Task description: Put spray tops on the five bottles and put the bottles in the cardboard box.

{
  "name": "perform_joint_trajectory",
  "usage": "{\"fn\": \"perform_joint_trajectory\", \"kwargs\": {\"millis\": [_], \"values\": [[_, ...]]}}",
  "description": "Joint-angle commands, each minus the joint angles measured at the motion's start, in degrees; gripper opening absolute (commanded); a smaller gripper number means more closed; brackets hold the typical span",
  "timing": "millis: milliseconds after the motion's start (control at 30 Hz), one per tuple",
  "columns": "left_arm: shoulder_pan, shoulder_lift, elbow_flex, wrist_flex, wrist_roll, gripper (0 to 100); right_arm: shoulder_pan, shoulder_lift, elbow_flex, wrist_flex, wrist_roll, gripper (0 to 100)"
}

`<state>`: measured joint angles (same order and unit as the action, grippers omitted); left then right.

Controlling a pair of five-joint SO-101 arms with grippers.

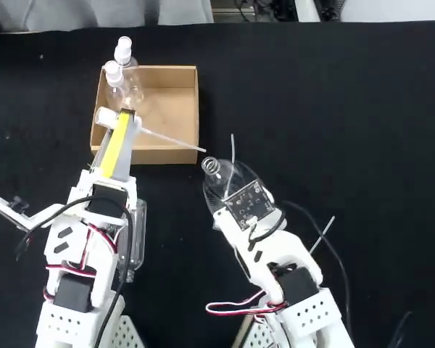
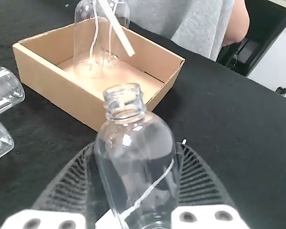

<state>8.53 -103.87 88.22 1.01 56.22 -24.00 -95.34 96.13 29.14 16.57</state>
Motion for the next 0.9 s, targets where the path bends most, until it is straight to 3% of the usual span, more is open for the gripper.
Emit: {"fn": "perform_joint_trajectory", "kwargs": {"millis": [0,867], "values": [[0.0,-0.8,-3.6,-1.0,-0.4,3,1.1,-0.8,-0.7,-1.9,0.3,7.0],[2.5,-0.8,-3.3,3.5,-0.7,3,1.1,-0.8,-0.3,-4.8,0.3,7.0]]}}
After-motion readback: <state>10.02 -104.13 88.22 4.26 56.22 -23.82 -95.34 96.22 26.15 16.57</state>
